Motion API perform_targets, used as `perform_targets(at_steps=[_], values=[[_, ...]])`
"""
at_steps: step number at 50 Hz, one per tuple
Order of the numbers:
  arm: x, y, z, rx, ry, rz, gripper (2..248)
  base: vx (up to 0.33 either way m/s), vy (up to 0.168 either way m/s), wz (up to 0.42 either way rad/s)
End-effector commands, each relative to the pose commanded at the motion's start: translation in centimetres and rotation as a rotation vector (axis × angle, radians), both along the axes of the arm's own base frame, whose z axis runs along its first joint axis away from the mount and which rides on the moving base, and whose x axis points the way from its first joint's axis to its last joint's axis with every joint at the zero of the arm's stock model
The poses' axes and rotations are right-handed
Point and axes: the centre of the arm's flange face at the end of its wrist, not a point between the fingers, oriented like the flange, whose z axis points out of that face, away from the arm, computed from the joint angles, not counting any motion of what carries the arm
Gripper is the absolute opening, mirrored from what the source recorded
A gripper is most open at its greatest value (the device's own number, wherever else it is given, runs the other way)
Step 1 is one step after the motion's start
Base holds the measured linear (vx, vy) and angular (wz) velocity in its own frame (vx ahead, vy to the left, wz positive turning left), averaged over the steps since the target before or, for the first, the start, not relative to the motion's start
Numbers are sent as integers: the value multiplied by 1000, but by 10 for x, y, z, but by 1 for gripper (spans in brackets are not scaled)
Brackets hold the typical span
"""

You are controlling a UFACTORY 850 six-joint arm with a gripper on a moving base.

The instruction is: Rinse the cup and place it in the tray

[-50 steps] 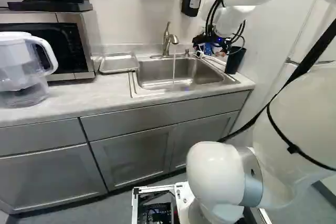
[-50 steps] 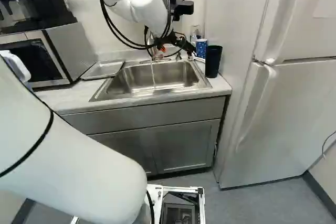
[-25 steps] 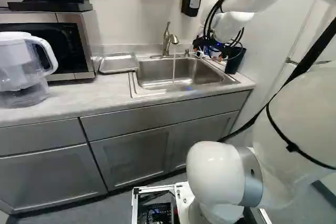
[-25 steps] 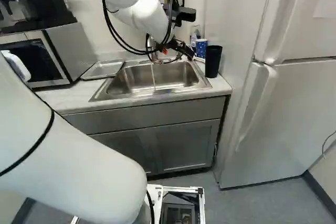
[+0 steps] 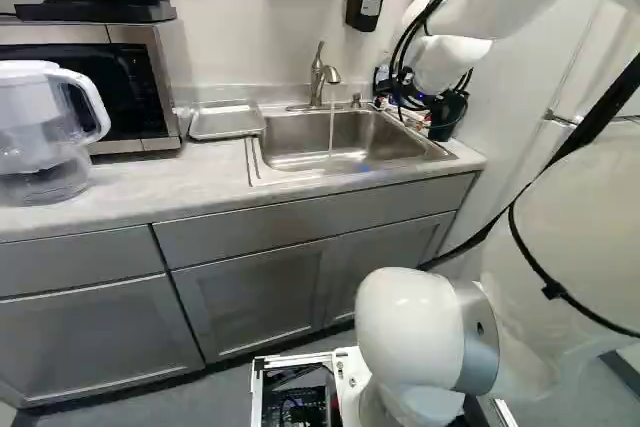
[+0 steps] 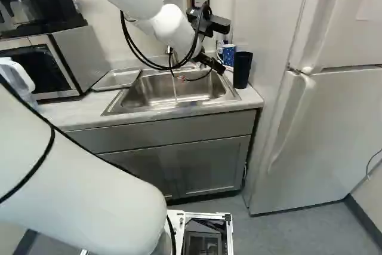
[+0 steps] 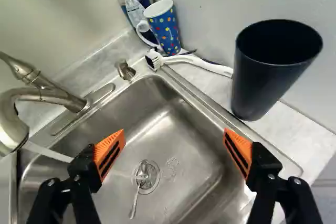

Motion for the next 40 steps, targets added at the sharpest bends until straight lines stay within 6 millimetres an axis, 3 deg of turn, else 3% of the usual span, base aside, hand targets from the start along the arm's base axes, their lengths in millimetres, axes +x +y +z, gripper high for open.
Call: perform_targets(at_steps=[20,40], values=[[-11,-27,-17,37,-45,-135,247,0,0,0],[-7,-35,-25,46,-55,-171,247,0,0,0]])
